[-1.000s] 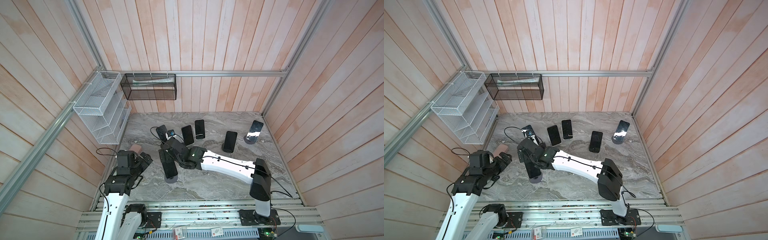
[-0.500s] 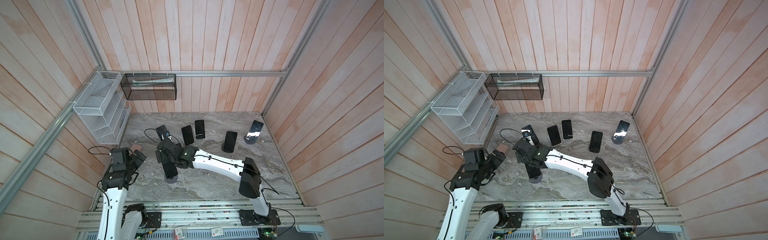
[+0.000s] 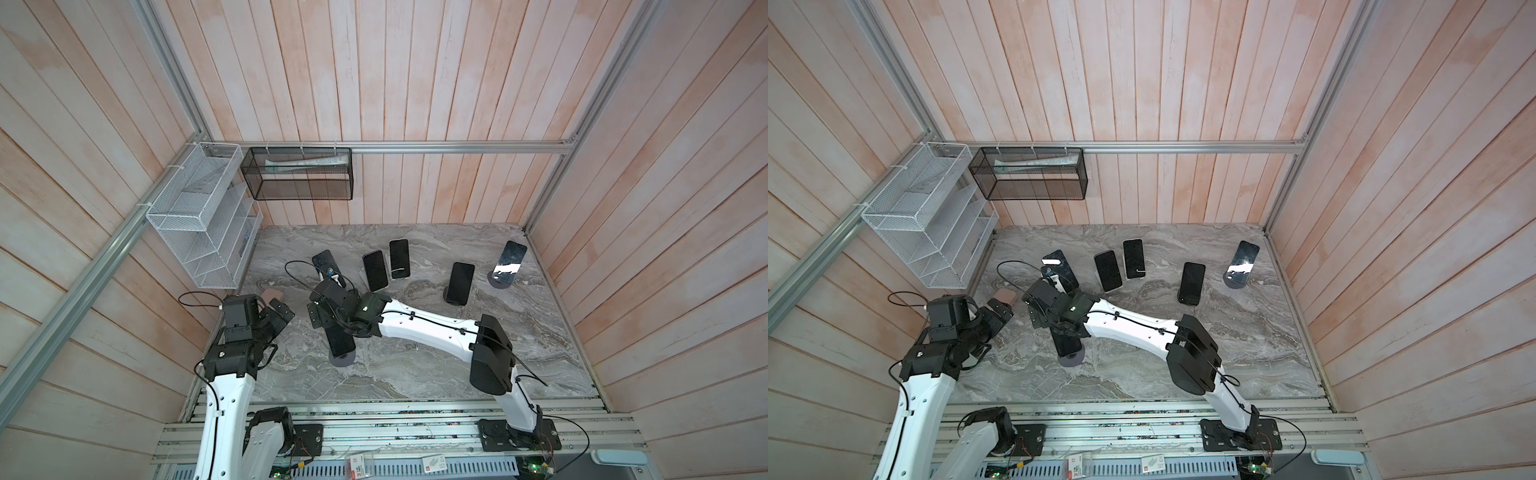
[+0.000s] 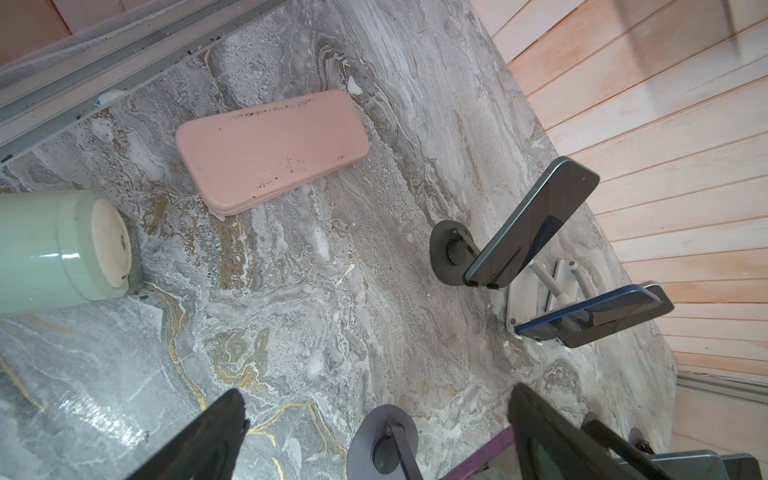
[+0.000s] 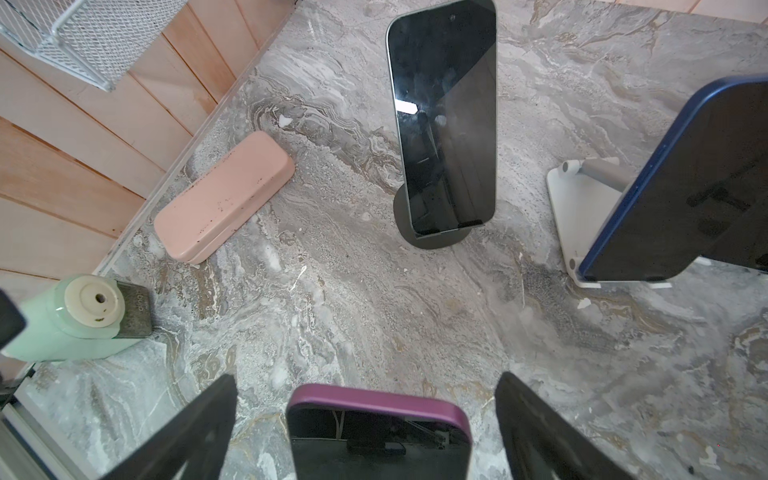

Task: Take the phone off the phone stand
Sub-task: 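Lower the open right gripper over the purple-cased phone's top edge, then close the right gripper on the purple-cased phone's top edge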

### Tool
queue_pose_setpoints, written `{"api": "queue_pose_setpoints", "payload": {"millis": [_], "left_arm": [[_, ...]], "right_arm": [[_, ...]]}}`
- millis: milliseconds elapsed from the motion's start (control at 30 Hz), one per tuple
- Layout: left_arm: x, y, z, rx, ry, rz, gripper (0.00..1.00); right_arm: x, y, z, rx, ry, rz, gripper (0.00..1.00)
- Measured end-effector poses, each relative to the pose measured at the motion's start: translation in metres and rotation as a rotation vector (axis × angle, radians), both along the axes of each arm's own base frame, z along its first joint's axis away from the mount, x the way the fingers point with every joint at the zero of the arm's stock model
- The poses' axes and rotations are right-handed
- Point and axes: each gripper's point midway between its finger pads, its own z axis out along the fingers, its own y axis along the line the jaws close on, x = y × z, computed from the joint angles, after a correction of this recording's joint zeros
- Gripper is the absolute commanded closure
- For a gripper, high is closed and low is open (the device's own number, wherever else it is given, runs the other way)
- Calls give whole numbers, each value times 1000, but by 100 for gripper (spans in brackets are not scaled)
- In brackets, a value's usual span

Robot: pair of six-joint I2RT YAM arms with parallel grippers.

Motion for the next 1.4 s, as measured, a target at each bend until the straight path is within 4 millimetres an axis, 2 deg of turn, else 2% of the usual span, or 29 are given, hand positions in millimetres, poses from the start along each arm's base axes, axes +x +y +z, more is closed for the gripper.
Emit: {"api": "queue_pose_setpoints", "payload": {"millis": [300,633,1400], "left_arm": [[3,-7,13,-20,-65,-28,0],[5,-13,10,-48,-71,-57,0],[8,-15,11,-52,-87,-65,0]], "right_arm": [[0,2,-8,-15,9,1,2],[-6,6,-20,-30,29,14,2],[-7,3,-24,-48,9,-24,5]]}}
